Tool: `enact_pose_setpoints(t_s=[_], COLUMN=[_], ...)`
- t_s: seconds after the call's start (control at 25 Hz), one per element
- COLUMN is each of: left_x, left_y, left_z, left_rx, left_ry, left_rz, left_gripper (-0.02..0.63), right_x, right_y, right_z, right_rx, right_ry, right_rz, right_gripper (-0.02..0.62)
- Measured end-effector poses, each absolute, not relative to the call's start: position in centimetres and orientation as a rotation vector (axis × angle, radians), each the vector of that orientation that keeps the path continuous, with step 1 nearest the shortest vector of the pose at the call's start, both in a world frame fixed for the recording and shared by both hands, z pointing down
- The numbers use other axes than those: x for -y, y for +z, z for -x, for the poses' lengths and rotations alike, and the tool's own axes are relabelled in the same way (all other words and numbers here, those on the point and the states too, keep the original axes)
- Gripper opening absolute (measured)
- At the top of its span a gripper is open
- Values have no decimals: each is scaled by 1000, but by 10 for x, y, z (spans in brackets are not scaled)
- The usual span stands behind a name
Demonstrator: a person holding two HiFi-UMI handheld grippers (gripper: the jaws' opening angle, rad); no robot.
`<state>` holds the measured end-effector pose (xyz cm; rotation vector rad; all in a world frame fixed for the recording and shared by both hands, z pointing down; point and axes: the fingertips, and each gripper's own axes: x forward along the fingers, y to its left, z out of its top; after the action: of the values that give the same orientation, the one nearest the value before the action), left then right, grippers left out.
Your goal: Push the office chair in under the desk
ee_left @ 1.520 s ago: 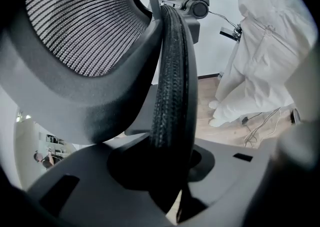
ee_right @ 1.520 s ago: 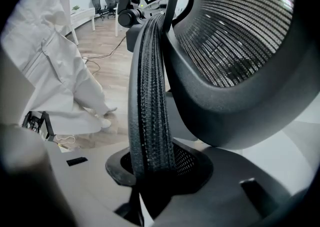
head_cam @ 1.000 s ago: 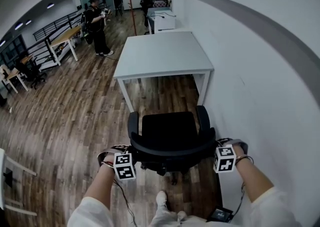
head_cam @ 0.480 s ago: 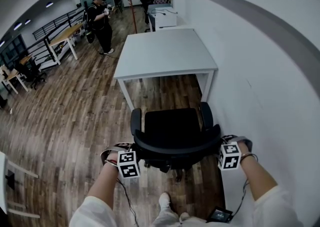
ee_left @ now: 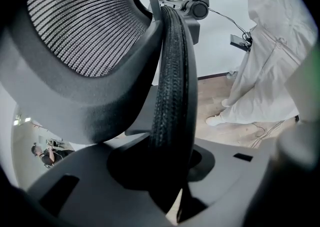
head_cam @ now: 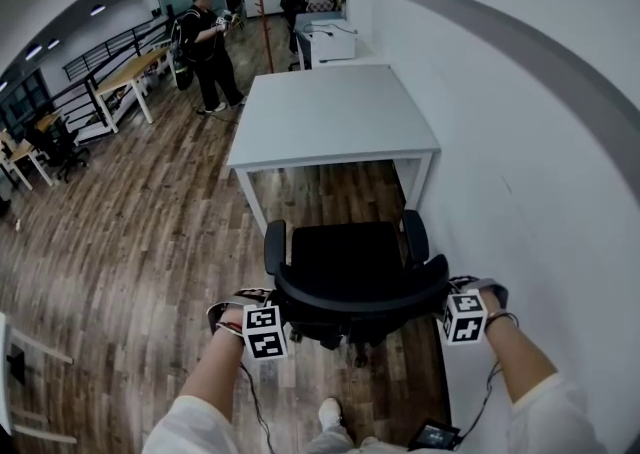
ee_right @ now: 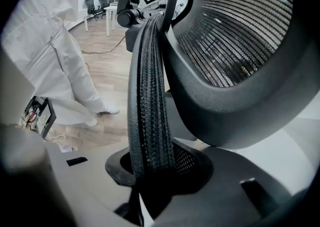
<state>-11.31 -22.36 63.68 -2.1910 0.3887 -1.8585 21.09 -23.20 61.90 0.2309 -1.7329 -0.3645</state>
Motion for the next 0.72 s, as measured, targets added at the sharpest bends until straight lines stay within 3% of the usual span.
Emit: enact_pose_setpoints(t_s=[0.72], left_x=[312], left_y=[636], left_z=[130], left_rx=[-338], left_ry=[-1826], left_rz=[2181], left_gripper=[114], right_x=[305], right_y=[616], right_z=[-194], right_rx=[1717], right_ry=[-328], right_rz=[-287], right_gripper=[121])
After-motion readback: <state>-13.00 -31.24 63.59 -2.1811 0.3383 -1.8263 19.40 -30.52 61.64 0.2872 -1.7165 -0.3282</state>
